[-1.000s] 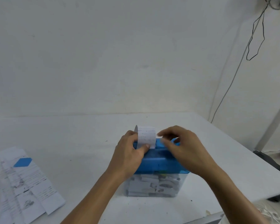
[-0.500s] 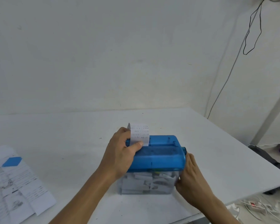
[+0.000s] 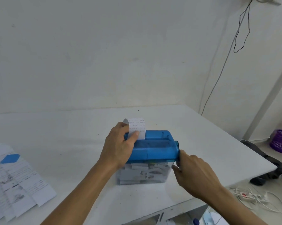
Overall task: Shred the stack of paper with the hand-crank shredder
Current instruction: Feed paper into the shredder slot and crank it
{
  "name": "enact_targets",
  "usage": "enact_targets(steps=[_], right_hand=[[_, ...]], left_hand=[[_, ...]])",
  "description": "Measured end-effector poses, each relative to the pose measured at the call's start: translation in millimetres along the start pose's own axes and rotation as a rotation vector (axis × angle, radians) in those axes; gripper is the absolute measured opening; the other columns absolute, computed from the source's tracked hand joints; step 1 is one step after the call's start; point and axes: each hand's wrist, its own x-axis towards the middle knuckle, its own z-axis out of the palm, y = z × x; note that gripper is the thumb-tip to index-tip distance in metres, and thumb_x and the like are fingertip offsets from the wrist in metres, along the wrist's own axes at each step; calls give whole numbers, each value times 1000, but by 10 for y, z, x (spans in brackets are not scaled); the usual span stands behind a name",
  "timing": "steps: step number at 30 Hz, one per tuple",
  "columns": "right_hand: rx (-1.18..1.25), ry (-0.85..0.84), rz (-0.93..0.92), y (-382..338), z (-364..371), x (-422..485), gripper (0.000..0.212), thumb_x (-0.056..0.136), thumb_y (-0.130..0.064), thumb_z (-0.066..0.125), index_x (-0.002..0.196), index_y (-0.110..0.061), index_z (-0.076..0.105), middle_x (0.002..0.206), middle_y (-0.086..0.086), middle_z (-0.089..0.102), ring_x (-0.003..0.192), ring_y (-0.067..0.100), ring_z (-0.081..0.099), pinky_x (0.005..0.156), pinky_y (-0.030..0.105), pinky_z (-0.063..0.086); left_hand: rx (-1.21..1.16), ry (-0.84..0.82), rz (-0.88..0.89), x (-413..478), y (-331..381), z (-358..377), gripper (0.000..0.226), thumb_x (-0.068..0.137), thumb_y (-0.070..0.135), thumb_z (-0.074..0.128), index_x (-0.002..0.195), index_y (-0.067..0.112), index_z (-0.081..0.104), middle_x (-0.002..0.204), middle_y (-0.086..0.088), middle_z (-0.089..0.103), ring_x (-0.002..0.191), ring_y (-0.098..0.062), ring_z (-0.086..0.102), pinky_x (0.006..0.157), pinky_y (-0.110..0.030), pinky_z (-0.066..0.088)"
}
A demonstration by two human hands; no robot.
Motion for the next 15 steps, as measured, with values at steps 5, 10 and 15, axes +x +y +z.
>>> enact_targets(steps=[5, 10, 15], right_hand=[[-47, -226, 27, -58, -454, 109, 15, 92, -27, 53, 82, -20, 45, 76, -5, 53, 63, 11, 51, 61, 27, 47], [29, -764, 136, -183, -1099, 454, 33, 89, -15, 64, 64, -17, 42, 53, -3, 36, 46, 13, 28, 47, 25, 24], [-13, -967, 214, -259, -1482, 952, 32, 94, -25, 66, 66, -17, 54, 53, -6, 32, 45, 10, 23, 43, 19, 18]], left_hand=[[6, -11, 31, -10, 20, -34, 29, 102, 24, 60, 129, 18, 68, 126, 15, 57, 111, -2, 53, 83, -2, 41], [-73, -27, 84, -29, 44, -46, 28, 101, 14, 61, 128, 12, 68, 122, 21, 58, 108, 14, 53, 81, 3, 40], [-103, -23, 68, 15, 8, -30, 29, 100, 16, 62, 128, 11, 69, 115, 17, 60, 111, 0, 57, 88, -2, 45]])
